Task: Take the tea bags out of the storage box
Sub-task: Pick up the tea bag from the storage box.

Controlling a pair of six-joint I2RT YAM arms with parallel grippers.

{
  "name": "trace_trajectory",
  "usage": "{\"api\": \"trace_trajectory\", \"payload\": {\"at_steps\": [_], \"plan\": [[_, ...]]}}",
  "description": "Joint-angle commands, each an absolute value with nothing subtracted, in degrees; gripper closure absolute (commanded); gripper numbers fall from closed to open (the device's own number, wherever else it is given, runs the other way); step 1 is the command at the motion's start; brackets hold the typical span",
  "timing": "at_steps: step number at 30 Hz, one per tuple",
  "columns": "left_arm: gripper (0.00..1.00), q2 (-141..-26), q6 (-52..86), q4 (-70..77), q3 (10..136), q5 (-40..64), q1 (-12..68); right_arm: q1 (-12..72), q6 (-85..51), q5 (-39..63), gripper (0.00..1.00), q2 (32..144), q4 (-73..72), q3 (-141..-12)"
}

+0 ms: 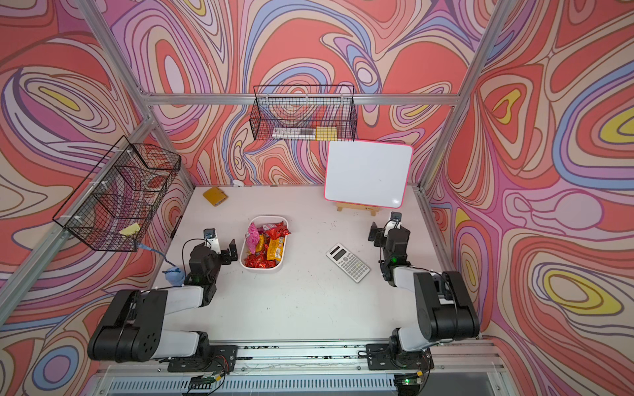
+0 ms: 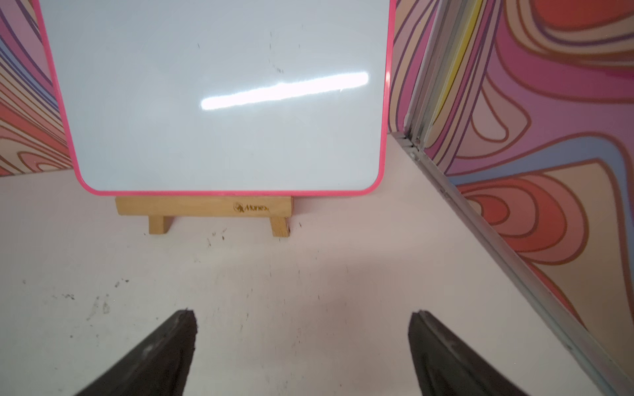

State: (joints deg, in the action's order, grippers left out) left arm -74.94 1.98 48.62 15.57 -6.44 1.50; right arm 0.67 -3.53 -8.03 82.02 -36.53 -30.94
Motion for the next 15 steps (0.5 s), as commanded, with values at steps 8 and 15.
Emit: {"api": "trace_trajectory", "payload": {"at_steps": [8,15], "plan": [[0.01,-45.6,12.2,14.9,20.0,-9.7,1.3,0.4,-14.7,1.2,0.02,72.8,-3.6,-47.2],[0.01,-39.4,27.9,-11.2,28.9,0.6,1.3,0.4,-22.6,15.8,0.11,80.0,13.9,-59.6]]}}
